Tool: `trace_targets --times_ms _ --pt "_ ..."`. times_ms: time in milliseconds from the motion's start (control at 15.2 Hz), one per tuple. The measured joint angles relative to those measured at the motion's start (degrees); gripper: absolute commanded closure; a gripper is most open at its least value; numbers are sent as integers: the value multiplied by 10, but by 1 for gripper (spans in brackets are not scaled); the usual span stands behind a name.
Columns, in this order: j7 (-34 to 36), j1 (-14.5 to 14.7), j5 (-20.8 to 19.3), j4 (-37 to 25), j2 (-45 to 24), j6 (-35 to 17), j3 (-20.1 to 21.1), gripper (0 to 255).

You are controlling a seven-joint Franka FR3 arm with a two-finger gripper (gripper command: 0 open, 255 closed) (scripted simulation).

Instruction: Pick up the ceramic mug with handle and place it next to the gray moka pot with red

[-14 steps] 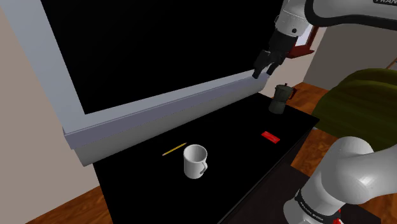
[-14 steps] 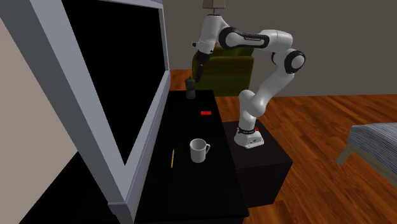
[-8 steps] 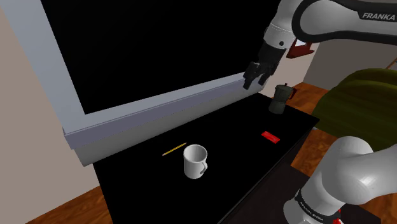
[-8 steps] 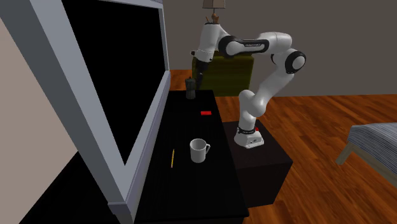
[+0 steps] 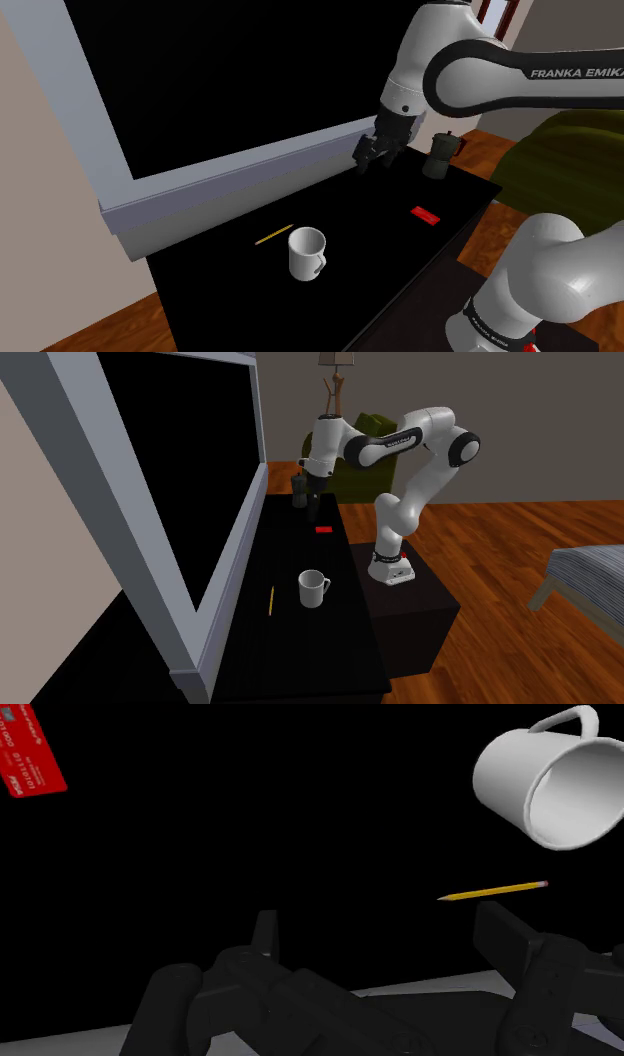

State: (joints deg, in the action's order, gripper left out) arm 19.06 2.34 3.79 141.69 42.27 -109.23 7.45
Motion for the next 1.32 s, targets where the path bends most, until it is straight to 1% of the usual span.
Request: trace_targets --times_ms 198,462,924,1320 --pt "33 11 19 13 -22 -26 28 0" --pt "74 22 41 29 -70 -77 65 0" --pt "156 41 69 18 -173 -154 136 0" --pt "176 42 70 30 -211 -202 155 0"
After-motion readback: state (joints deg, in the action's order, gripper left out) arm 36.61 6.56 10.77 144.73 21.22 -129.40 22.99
